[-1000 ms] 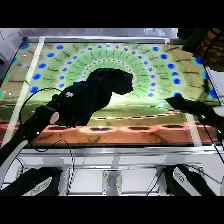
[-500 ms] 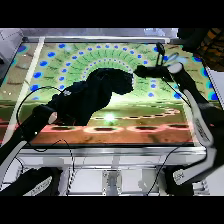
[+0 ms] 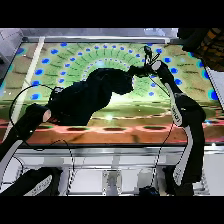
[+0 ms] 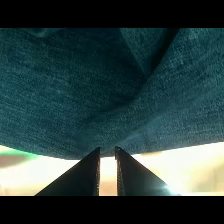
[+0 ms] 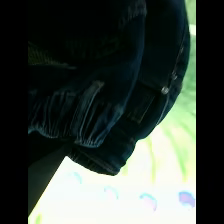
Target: Fold the clothes and pants, and hang the long-sleeved shirts on hangers.
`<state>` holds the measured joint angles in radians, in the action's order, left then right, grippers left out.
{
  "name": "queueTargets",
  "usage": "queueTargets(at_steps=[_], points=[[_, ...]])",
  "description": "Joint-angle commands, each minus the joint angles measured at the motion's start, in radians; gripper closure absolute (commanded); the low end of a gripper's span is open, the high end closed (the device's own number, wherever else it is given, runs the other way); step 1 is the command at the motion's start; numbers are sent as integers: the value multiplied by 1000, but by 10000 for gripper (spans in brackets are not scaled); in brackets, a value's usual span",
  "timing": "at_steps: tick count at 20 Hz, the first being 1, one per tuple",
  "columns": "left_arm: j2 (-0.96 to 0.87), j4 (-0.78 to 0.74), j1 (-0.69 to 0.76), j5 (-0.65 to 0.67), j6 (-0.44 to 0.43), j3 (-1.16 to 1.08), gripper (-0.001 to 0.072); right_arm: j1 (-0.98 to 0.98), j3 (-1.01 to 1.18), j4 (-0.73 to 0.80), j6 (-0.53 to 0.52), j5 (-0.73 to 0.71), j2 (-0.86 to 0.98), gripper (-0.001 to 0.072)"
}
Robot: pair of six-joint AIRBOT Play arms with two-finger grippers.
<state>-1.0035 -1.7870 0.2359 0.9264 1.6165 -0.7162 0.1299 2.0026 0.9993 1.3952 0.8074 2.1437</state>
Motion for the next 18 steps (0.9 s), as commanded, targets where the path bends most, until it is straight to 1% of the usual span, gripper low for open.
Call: queueTargets(at_steps=[1, 3, 5, 6, 7, 8, 10, 12, 15, 17, 18], points=[[0, 0, -7, -39, 0, -1, 574, 11, 18, 8, 35, 5, 79, 268], [0, 8, -7, -60, 1, -1, 574, 21, 18, 10, 35, 3, 97, 270], [0, 11, -7, -63, 0, -1, 574, 27, 18, 6, 35, 5, 103, 317], [0, 11, -7, -63, 0, -1, 574, 29, 19, -11, 34, 5, 103, 404], [0, 11, -7, -63, 0, -1, 574, 30, 19, -38, 25, 5, 103, 533], [0, 11, -7, -63, 1, -1, 574, 31, 19, -54, 23, 5, 103, 608], [0, 11, -7, -63, 1, -1, 574, 31, 19, -62, 24, 26, 103, 691], [0, 11, -7, -63, 0, -1, 574, 26, 39, -82, 24, 98, 102, 691], [3, 12, -7, -63, 1, -3, 574, -5, 93, -53, 22, 289, 35, 692], [31, 15, -7, -63, 0, -12, 574, -38, 90, 85, -1, 454, -74, 693], [58, 14, -7, -62, 0, -19, 574, -58, 82, 201, -2, 546, -144, 692]])
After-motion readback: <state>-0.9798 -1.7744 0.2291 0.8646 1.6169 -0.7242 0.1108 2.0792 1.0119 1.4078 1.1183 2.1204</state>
